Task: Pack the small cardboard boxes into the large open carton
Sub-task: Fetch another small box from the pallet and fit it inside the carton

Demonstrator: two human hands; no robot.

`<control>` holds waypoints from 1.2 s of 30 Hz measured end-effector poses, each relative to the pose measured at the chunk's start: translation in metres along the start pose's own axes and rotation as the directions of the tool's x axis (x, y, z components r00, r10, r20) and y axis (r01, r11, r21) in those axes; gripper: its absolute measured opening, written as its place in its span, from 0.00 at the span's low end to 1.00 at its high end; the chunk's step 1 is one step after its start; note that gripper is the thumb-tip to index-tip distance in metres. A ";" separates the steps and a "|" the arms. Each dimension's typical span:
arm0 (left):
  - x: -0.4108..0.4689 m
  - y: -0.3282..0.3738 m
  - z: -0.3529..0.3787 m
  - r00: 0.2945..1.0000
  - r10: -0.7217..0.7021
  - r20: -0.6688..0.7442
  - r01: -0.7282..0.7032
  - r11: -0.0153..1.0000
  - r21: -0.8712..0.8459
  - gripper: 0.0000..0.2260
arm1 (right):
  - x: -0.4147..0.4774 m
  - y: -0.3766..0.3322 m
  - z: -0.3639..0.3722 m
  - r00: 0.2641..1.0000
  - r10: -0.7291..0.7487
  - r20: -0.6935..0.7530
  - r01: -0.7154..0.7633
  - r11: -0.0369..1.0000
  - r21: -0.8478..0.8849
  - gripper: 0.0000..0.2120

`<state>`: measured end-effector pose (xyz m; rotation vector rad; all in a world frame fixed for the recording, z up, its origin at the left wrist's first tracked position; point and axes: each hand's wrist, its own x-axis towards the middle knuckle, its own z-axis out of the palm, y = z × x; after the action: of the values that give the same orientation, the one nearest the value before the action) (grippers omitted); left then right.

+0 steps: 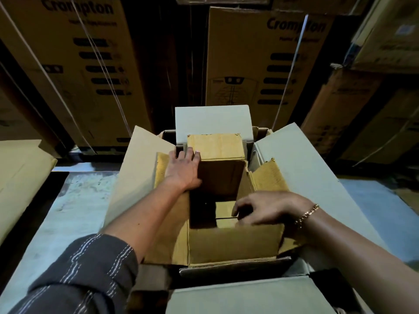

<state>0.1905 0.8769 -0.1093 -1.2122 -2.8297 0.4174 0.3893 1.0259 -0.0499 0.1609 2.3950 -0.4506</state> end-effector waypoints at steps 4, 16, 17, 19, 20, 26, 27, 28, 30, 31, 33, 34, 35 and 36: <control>-0.006 0.006 -0.004 1.000 -0.015 0.022 0.016 0.999 -0.039 0.42 | -0.034 -0.006 0.018 0.998 0.013 0.068 -0.013 1.000 0.004 0.41; -0.094 0.040 -0.018 0.991 -0.087 0.101 0.098 0.990 -0.105 0.39 | -0.061 -0.007 0.104 0.968 0.057 -0.242 -0.103 0.978 -0.181 0.57; -0.110 0.046 -0.017 0.991 -0.091 0.101 0.103 0.987 -0.120 0.38 | -0.061 -0.005 0.108 0.958 0.059 -0.281 -0.111 0.979 -0.173 0.57; -0.146 0.061 -0.015 0.989 -0.108 0.105 0.124 0.980 -0.157 0.37 | -0.059 0.000 0.117 0.938 0.042 -0.344 -0.104 0.981 -0.163 0.56; -0.163 0.069 -0.014 0.987 -0.116 0.113 0.136 0.974 -0.181 0.37 | -0.058 0.002 0.121 0.928 0.029 -0.371 -0.094 0.983 -0.159 0.56; -0.209 0.094 -0.002 0.992 -0.101 0.071 0.115 0.968 -0.222 0.35 | -0.053 0.006 0.135 0.885 0.004 -0.466 -0.107 0.975 -0.194 0.53; -0.209 0.094 -0.001 0.993 -0.094 0.070 0.106 0.973 -0.206 0.34 | -0.053 0.005 0.136 0.887 0.005 -0.461 -0.111 0.973 -0.202 0.53; -0.208 0.094 -0.002 0.993 -0.093 0.067 0.104 0.975 -0.197 0.34 | -0.053 0.005 0.136 0.887 0.004 -0.461 -0.111 0.972 -0.207 0.53; -0.208 0.093 -0.004 0.993 -0.094 0.070 0.106 0.977 -0.187 0.33 | -0.053 0.003 0.134 0.888 0.013 -0.459 -0.115 0.974 -0.195 0.53; -0.207 0.092 -0.007 0.993 -0.093 0.077 0.106 0.978 -0.182 0.33 | -0.054 0.001 0.130 0.889 0.022 -0.457 -0.123 0.974 -0.192 0.52; -0.203 0.087 -0.013 0.993 -0.087 0.082 0.100 0.980 -0.172 0.33 | -0.053 0.000 0.118 0.870 0.029 -0.492 -0.154 0.965 -0.215 0.49; -0.198 0.084 -0.016 0.993 -0.082 0.086 0.096 0.982 -0.165 0.33 | -0.050 0.002 0.108 0.858 0.030 -0.514 -0.175 0.956 -0.236 0.45; -0.190 0.081 -0.019 0.993 -0.076 0.091 0.089 0.983 -0.159 0.32 | -0.044 0.004 0.096 0.848 0.034 -0.529 -0.192 0.950 -0.247 0.42; -0.181 0.077 -0.022 0.993 -0.069 0.096 0.083 0.984 -0.155 0.32 | -0.037 0.007 0.083 0.840 0.041 -0.540 -0.205 0.947 -0.247 0.40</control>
<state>0.3737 0.8033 -0.0950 -1.1313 -3.0260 0.2538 0.4696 1.0025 -0.0859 0.3412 2.9377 0.0371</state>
